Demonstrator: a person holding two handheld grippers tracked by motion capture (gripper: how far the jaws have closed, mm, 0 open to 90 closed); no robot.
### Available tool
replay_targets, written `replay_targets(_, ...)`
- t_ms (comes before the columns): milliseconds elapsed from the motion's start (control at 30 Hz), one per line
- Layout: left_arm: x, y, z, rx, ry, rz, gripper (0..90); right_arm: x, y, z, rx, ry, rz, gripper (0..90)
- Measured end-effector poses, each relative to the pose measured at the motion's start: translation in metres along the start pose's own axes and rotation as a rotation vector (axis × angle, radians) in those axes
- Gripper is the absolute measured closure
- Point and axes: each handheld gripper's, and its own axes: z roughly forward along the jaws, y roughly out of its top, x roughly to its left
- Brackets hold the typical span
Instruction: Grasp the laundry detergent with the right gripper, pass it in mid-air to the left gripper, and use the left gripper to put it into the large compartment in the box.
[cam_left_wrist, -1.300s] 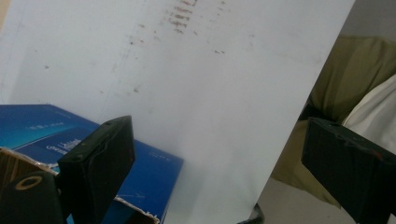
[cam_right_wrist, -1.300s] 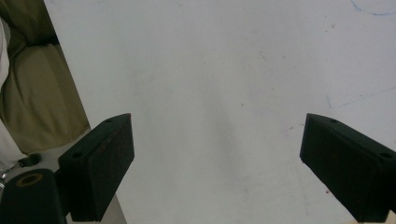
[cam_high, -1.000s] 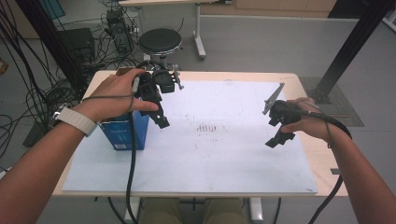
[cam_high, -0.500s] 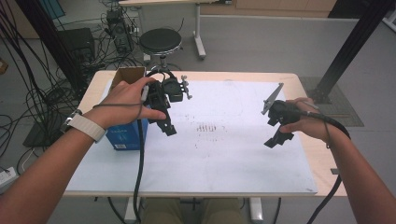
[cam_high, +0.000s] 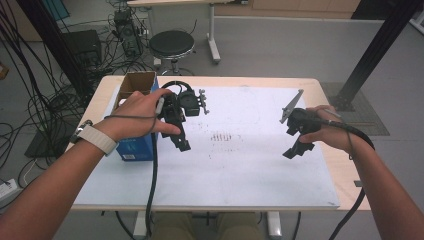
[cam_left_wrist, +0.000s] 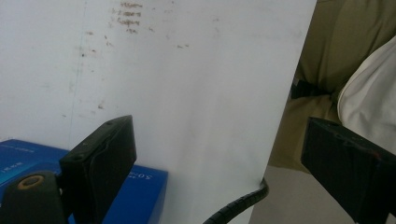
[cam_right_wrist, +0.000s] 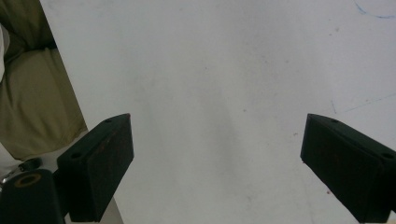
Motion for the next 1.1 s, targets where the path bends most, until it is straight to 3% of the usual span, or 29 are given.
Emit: replay_targets(1100, 0.0015, -0.0022, 0.0030, -0.020, -0.004, -0.024, 11.4, 0.0004, 0.0033, 0.0041, 0.002, 0.005, -0.004, 9.4)
